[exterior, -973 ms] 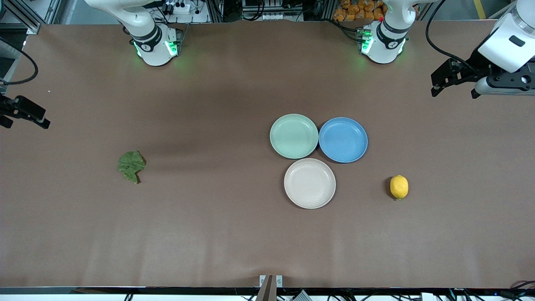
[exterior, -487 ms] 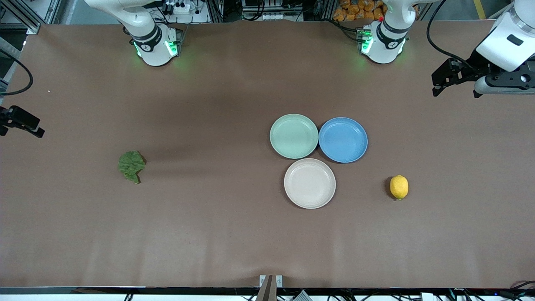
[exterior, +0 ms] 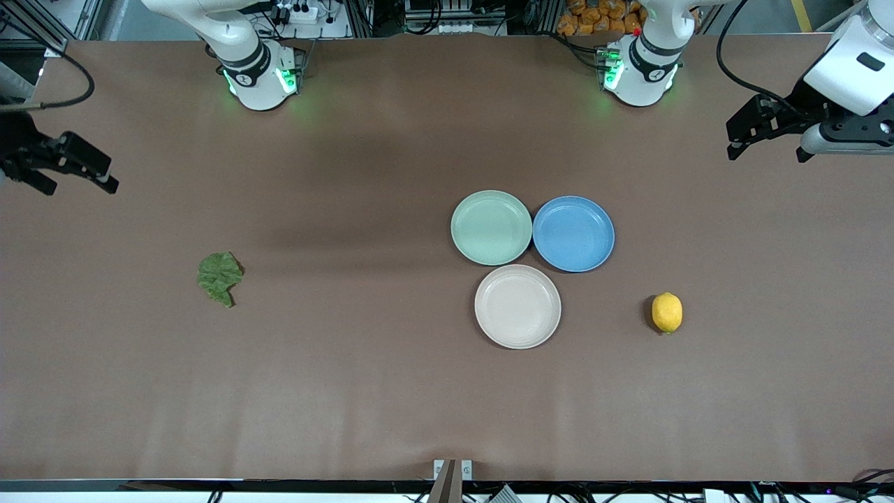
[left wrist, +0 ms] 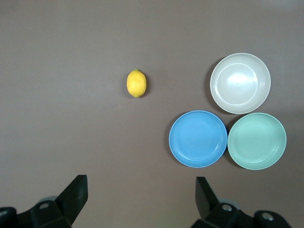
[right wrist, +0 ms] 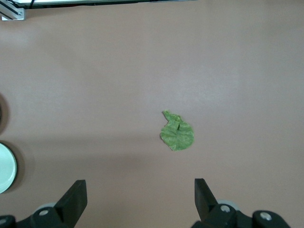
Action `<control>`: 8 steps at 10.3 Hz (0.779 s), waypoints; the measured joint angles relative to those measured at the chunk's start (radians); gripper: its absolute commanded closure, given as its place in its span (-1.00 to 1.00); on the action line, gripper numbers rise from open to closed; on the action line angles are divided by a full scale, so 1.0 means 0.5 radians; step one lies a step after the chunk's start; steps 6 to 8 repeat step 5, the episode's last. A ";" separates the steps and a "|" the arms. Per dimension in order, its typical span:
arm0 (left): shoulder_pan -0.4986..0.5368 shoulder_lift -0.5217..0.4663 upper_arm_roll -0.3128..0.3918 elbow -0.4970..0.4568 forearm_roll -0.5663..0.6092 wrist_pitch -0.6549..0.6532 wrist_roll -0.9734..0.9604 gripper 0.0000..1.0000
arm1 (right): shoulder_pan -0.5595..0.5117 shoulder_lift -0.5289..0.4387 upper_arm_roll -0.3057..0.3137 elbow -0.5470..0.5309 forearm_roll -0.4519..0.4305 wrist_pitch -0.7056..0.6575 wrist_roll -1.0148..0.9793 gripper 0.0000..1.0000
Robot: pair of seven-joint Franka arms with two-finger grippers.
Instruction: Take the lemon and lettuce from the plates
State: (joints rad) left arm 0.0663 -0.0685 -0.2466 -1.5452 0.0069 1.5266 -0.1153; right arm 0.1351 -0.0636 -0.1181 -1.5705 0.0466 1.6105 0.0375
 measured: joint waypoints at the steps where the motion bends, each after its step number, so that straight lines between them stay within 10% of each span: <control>1: 0.000 0.000 0.001 0.000 0.000 -0.013 0.000 -1.00 | -0.024 -0.028 0.006 0.000 0.000 -0.040 0.000 -1.00; 8: 0.000 0.000 0.002 0.000 0.000 -0.022 0.000 -1.00 | -0.051 -0.057 0.005 -0.008 -0.029 -0.095 -0.025 -1.00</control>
